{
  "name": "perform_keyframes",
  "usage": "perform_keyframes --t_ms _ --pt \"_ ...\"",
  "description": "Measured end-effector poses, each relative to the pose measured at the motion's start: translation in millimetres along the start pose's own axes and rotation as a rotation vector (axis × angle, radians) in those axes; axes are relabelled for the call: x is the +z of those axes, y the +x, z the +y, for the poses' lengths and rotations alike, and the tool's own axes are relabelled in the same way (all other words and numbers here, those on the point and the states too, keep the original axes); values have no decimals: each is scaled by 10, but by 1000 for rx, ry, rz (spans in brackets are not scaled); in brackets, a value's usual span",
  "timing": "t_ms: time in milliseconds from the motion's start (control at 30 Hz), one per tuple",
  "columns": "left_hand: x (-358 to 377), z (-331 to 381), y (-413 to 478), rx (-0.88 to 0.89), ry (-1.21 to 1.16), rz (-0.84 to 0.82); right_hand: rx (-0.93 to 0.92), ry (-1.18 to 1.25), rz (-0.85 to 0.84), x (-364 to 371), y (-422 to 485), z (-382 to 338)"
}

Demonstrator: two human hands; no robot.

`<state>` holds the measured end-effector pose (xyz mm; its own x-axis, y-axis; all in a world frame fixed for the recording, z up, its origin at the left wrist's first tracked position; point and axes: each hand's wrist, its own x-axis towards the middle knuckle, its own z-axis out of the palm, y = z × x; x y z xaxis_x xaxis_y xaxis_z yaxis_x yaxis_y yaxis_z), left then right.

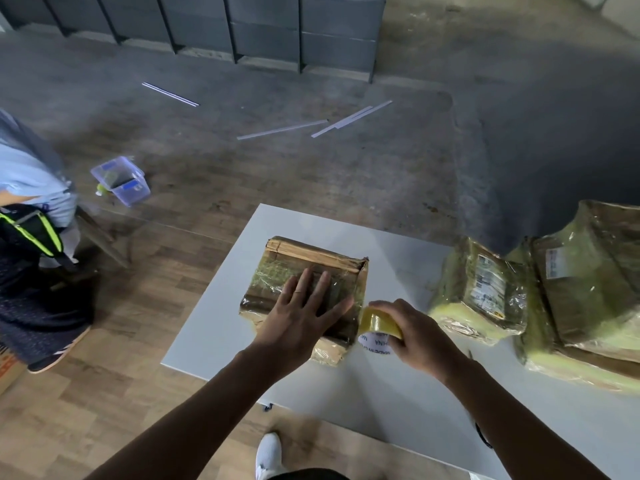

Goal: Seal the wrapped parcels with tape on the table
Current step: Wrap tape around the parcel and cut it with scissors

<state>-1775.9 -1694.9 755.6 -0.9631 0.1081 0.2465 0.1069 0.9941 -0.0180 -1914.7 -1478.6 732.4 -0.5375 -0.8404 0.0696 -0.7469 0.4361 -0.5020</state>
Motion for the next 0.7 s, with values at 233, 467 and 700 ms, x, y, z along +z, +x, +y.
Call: perform_keyframes --t_ms 233,467,700 --pt "-83 -163 -16 -25 -241 124 -47 168 375 -299 98 -330" --pt "189 -176 -235 -186 -754 170 -107 190 351 -419 72 -403" --pt "-54 -313 -160 -106 -333 117 -94 25 307 -301 342 -608"
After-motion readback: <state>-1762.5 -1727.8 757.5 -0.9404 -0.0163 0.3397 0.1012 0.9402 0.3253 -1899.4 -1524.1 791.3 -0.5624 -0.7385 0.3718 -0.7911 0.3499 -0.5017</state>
